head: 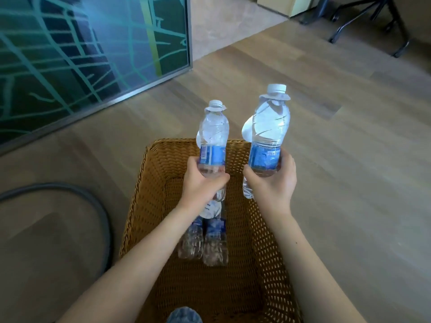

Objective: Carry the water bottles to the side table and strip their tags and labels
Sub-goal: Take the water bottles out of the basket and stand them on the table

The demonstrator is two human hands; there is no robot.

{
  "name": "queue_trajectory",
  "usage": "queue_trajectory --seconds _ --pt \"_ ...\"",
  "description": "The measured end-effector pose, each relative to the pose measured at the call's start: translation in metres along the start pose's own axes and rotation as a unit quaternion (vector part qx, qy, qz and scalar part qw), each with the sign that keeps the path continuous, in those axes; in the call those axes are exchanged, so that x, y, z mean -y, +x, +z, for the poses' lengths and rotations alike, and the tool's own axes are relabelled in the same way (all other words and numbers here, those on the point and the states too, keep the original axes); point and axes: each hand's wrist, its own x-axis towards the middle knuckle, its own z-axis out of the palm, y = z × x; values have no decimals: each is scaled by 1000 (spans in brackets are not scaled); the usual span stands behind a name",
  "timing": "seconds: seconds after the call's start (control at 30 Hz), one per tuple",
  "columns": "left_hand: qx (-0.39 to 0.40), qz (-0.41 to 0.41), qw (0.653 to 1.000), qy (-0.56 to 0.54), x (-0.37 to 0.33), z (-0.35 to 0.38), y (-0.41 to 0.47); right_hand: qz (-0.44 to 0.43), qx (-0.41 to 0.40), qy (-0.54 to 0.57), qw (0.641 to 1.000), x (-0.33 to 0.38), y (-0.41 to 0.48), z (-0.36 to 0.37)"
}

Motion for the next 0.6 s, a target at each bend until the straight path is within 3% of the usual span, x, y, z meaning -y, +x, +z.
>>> queue_trajectory --seconds 0.27,0.6 --pt "-37 63 997 -6 -133 -37 -15 12 2 47 999 105 43 -22" --pt "-46 99 993 -32 -403 -105 -90 36 31 52 998 352 103 -136"
